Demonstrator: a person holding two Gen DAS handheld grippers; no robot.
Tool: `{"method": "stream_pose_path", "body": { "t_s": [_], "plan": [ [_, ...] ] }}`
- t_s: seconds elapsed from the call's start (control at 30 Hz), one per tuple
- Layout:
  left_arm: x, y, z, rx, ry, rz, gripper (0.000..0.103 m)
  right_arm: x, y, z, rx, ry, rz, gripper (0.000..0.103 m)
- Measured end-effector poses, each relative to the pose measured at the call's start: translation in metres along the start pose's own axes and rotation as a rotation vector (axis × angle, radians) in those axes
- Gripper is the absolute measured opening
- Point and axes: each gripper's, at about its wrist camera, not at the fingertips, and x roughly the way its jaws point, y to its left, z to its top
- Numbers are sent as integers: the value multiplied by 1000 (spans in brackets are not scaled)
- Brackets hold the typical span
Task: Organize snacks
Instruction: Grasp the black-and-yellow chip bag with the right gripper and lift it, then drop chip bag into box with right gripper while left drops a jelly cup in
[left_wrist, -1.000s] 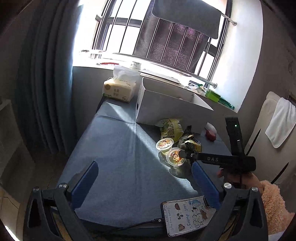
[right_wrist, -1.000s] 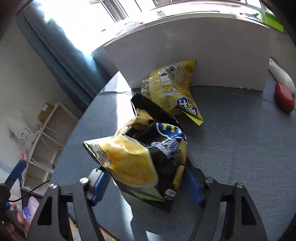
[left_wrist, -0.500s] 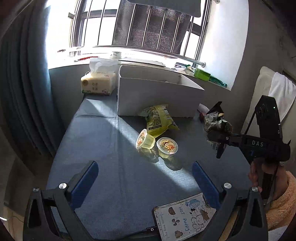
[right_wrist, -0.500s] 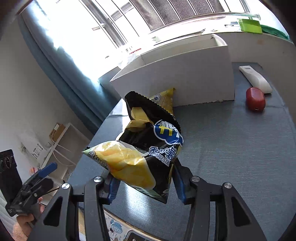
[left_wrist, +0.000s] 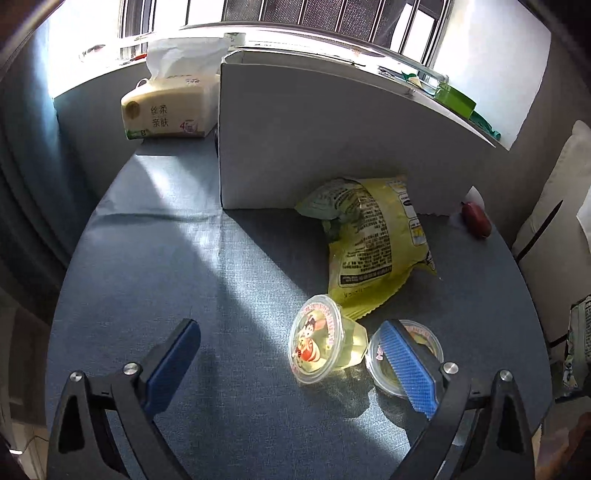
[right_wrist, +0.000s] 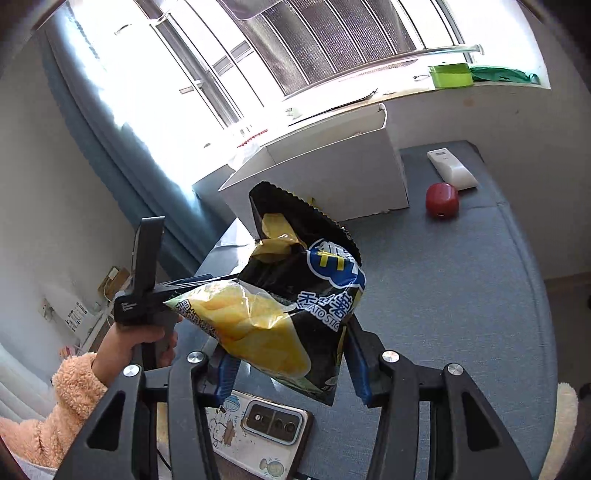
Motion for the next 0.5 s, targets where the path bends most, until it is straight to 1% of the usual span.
{"method": "stream_pose_path", "body": {
  "t_s": [0.03, 0.07, 0.1, 0.13, 0.17, 0.23, 0.3, 0.37, 0.43, 0.5],
  "plan": [
    [1, 3, 1, -11, 2, -30, 89, -1, -2, 0, 5, 3, 3, 54],
    [2, 5, 1, -22, 8, -50, 73, 0, -3, -1, 11, 5, 7, 54],
    [2, 6, 2, -15, 8, -41, 58, 1, -4, -1, 15, 7, 9, 54],
    [2, 6, 2, -7, 12, -28, 50, 2, -4, -1, 16, 10, 11, 54],
    [2, 6, 2, 1, 13, -28, 46, 3, -3, -1, 15, 11, 12, 54],
    [0, 6, 2, 9, 18, -45, 45, 5, -2, -1, 14, 14, 15, 54],
    [-6, 3, 2, 40, -1, -39, 37, 9, -2, -2, 15, 21, 17, 54],
    [-13, 2, 3, 49, -15, -45, 34, 11, -1, -3, 11, 28, 16, 54],
    [-19, 1, 3, 53, -26, -56, 33, 15, 0, -2, 5, 35, 15, 54],
    [-26, -1, 3, 71, -48, -51, 33, 16, 1, -2, 1, 36, 15, 54]
  ]
}}
